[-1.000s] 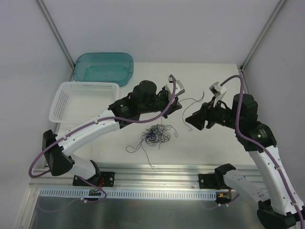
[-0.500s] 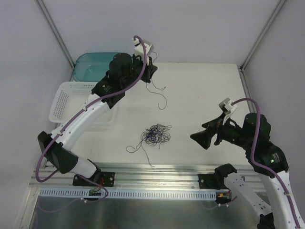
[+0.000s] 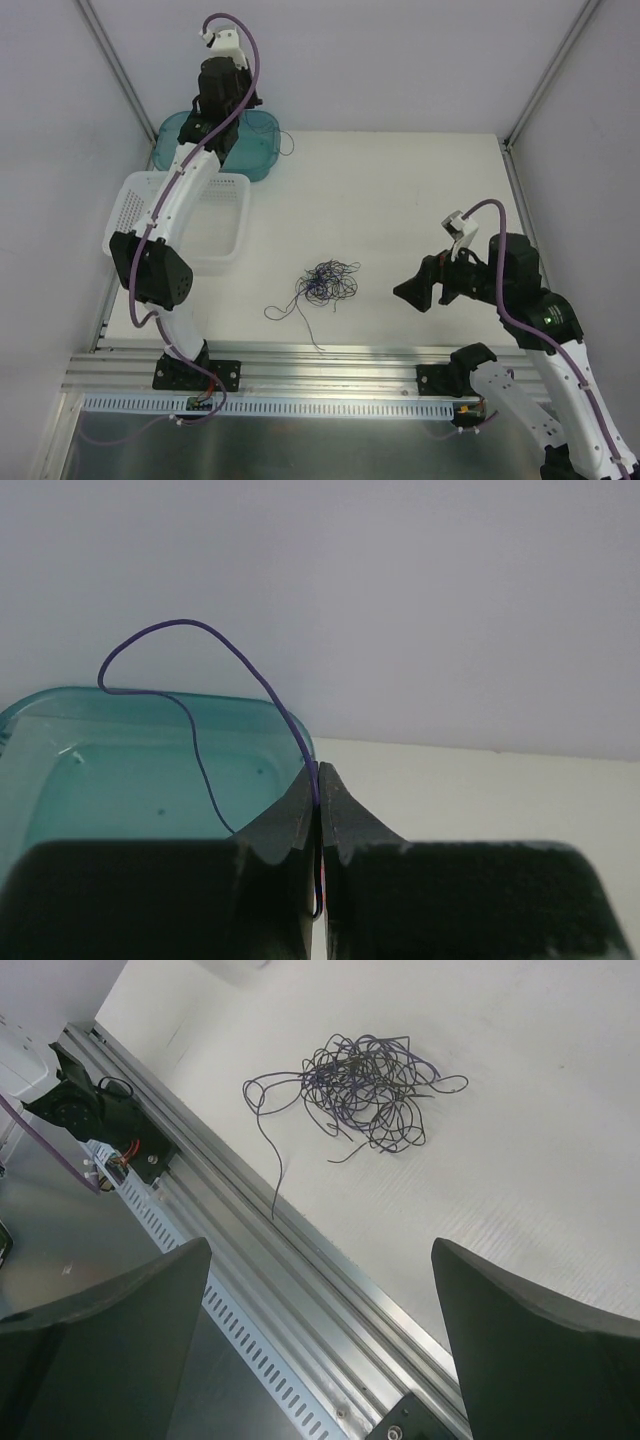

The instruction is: Untangle the cables

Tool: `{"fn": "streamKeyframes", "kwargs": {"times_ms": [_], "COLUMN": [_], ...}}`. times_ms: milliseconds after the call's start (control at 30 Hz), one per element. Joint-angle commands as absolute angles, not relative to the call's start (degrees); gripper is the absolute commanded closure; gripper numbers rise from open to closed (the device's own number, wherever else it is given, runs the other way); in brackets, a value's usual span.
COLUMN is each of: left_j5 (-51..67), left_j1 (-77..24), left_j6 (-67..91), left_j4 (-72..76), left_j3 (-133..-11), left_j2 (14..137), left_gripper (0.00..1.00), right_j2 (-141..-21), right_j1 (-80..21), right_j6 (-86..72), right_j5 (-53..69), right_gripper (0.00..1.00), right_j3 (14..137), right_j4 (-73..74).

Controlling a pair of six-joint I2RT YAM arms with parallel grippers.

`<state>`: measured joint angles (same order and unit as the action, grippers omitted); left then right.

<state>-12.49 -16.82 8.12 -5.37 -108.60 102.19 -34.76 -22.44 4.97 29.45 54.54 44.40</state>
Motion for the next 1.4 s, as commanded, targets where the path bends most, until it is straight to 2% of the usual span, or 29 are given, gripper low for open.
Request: {"fn": "streamKeyframes", "kwargs": {"times_ms": [0,333,367,400,433,533,633,733,900,1267,1367], "left_j5": [-17.9,-21.2,-21.4,-20.8,-20.0,-17.9,-14.2,-10.9,-5.3,10.7,12.5], "left_j1": [-12.8,-5.2,-4.8,-4.4,-3.9,-3.6,-3.7,-4.2,-7.1,-24.3,-29.1], "left_j6": [12.1,18.7,18.9,18.8,19.4,19.8,18.7,17.5,15.5,17.3,19.9], "left_j4": [-3.5,2.6,2.8,3.0,2.9,3.1,3.1,3.0,1.1,-13.3,-14.4], "left_j3": [-113.5,-118.1,-118.9,-119.3,-119.3,-117.0,-113.7,-108.1,-94.1,-66.6,-58.6], "left_j2": [106.1,124.3,125.4,126.2,126.8,124.3,119.6,112.7,99.8,70.5,64.6], "left_gripper": [1.0,1.0,0.93,0.82,0.59,0.18,0.05,0.01,0.01,0.01,0.01], "right_j2": [-36.6,-38.8,-38.9,-39.2,-39.2,-39.6,-39.5,-39.5,-42.1,-47.5,-50.4], "right_j1": [-22.8,-22.8,-22.8,-22.8,-22.8,-22.7,-22.7,-22.8,-22.9,-30.8,-33.2], "right_j6": [4.8,3.9,3.8,3.7,3.5,3.3,2.6,2.1,2.3,-3.2,-5.4], "right_j5": [29.2,28.0,27.9,27.8,27.8,27.5,27.2,26.5,22.9,18.2,16.8], "right_gripper": [0.03,0.03,0.03,0.03,0.03,0.03,0.03,0.03,0.03,0.01,0.08], "right_j3": [53.6,48.3,48.2,48.2,48.0,47.5,47.3,47.5,48.3,44.8,42.7], "right_j4": [42.5,41.2,41.0,40.8,40.6,40.3,39.6,39.1,40.6,29.8,23.5]}}
